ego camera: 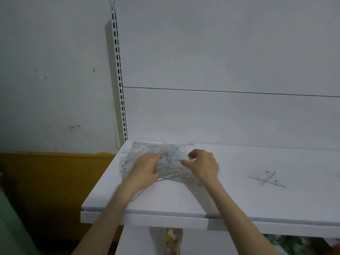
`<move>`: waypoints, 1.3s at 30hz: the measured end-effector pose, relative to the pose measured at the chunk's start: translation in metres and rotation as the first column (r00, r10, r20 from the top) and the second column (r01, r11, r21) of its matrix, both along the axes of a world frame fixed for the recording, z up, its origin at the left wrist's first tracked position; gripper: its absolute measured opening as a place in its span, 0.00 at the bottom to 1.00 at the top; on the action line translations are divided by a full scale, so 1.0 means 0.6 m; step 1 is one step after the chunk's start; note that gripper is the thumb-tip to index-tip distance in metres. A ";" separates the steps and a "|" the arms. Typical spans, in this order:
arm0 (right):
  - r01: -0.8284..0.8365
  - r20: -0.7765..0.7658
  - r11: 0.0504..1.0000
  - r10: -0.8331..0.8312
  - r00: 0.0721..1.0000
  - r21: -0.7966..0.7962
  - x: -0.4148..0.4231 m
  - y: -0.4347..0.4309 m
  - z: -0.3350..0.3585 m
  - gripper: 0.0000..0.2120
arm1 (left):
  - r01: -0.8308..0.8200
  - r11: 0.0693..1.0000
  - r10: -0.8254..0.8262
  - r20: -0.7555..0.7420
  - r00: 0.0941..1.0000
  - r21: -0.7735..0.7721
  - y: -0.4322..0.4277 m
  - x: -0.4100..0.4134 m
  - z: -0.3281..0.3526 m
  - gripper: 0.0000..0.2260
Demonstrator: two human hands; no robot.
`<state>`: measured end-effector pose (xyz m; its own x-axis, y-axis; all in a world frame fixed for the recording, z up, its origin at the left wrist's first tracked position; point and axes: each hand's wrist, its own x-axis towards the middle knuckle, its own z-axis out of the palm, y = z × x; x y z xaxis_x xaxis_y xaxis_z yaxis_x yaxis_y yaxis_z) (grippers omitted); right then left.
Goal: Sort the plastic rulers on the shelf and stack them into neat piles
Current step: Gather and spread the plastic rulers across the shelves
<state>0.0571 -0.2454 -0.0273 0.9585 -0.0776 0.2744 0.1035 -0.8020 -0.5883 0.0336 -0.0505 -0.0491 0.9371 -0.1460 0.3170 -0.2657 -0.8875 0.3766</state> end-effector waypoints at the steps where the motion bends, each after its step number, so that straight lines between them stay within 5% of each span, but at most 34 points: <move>1: 0.019 0.001 1.000 -0.019 1.000 0.015 0.001 -0.007 0.000 0.18 | 0.039 0.999 -0.040 -0.043 0.998 -0.012 -0.005 0.002 0.003 0.20; 4: 0.044 -0.013 0.997 -0.043 0.999 0.058 0.000 -0.026 -0.005 0.17 | 0.091 0.996 -0.091 -0.085 0.992 -0.006 -0.020 0.011 0.009 0.13; 10: 0.038 -0.027 0.995 -0.035 0.999 0.090 -0.010 -0.051 -0.018 0.17 | -0.010 0.978 0.013 -0.014 1.000 0.208 -0.031 0.026 0.022 0.16; 18: 0.027 -0.010 0.987 -0.026 1.000 0.160 -0.019 -0.064 -0.023 0.16 | -0.038 0.998 0.034 0.077 0.996 0.058 -0.027 0.021 0.015 0.14; 23: 0.007 0.060 0.982 -0.018 0.998 0.191 -0.023 -0.072 -0.020 0.15 | -0.128 0.983 0.105 0.167 0.980 0.133 -0.032 0.015 0.037 0.14; 26: 0.000 0.102 0.979 -0.022 0.995 0.204 -0.025 -0.088 -0.017 0.15 | -0.145 0.988 0.136 0.139 0.981 0.055 -0.040 0.015 0.041 0.12; 32: -0.019 0.099 0.982 0.000 0.995 0.188 -0.049 -0.167 -0.023 0.23 | -0.061 0.927 0.066 0.001 0.998 -0.369 -0.111 0.023 0.045 0.09; 39: 0.085 0.077 0.985 -0.097 0.992 0.151 -0.088 -0.309 -0.036 0.26 | 0.061 0.891 -0.120 -0.103 0.987 -0.450 -0.259 0.030 0.042 0.17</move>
